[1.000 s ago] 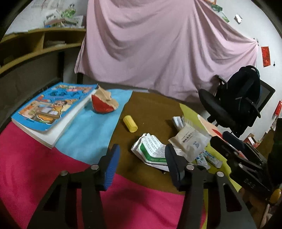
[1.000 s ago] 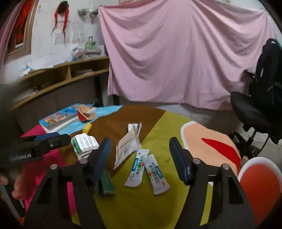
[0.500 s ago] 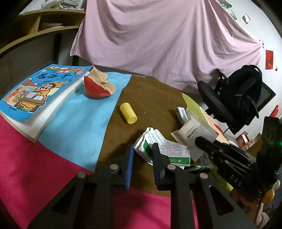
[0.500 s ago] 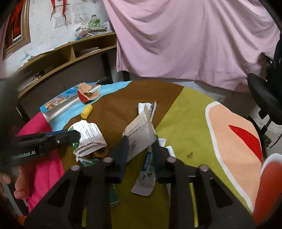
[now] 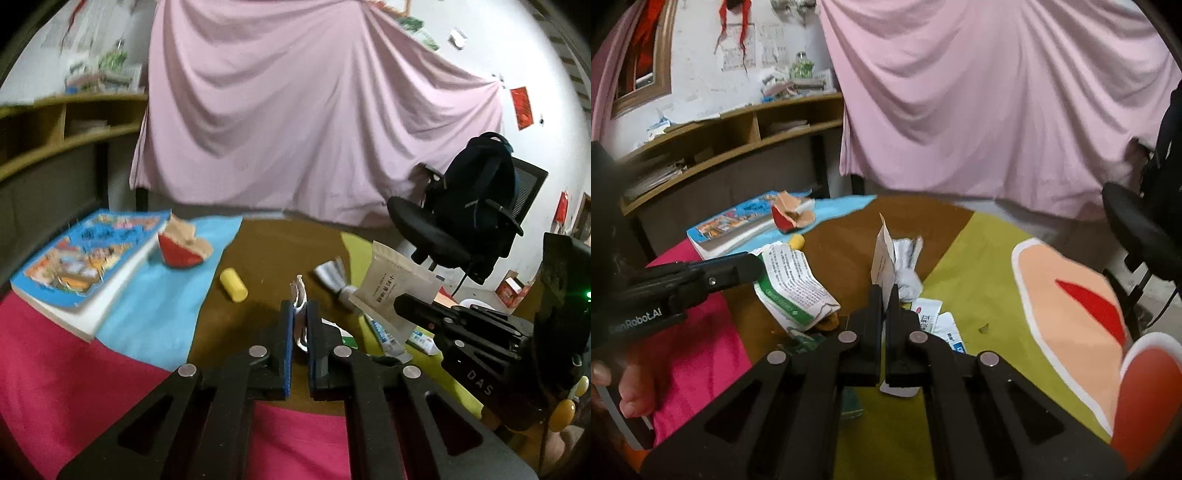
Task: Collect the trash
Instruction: 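Grasp a white paper scrap with the left tool while the right tool grasps a white paper packet, then carry both white papers over the red bucket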
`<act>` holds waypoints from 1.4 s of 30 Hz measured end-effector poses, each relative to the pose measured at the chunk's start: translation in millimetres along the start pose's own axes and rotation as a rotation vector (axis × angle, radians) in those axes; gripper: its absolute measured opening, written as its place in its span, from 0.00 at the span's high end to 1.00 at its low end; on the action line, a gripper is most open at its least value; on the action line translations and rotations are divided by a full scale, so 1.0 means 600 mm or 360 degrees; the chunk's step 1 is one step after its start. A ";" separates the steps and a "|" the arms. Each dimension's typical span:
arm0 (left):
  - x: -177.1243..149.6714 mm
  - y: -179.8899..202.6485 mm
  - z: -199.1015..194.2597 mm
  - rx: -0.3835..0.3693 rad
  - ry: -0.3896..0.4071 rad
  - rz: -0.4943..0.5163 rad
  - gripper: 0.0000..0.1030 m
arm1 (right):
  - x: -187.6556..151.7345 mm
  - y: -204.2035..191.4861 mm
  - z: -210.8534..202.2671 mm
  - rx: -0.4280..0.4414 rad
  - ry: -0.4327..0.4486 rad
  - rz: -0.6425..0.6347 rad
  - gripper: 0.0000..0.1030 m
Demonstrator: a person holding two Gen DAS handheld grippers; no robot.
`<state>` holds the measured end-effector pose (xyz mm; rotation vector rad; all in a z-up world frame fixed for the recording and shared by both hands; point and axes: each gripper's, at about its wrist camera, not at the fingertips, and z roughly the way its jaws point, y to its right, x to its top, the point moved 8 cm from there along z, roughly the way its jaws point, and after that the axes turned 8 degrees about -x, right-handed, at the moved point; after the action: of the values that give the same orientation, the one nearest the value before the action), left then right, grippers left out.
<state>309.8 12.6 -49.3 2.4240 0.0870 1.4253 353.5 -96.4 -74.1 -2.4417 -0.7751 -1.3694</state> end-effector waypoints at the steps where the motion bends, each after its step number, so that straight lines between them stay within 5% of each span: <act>1: 0.000 0.009 -0.007 0.0007 0.0040 0.0043 0.96 | 0.002 -0.001 -0.010 -0.0009 0.0041 -0.0007 0.70; 9: 0.001 0.083 -0.055 0.0097 0.0321 0.0378 0.96 | 0.015 -0.008 -0.090 -0.0141 0.0356 -0.0092 0.70; 19: 0.011 0.156 -0.095 0.0135 0.0579 0.0614 0.96 | 0.030 0.029 -0.187 -0.0259 0.0669 0.0001 0.70; 33: 0.039 0.318 -0.070 -0.0076 0.0660 0.0793 0.96 | 0.043 0.161 -0.314 -0.0507 0.0917 0.0234 0.70; 42: 0.037 0.439 -0.015 -0.0275 0.0590 0.0823 0.96 | 0.008 0.268 -0.361 -0.0672 0.0902 0.0411 0.70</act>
<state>283.9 -229.3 54.9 2.0971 -0.5922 1.9926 288.6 -325.0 54.1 -2.1196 -0.0361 -2.1246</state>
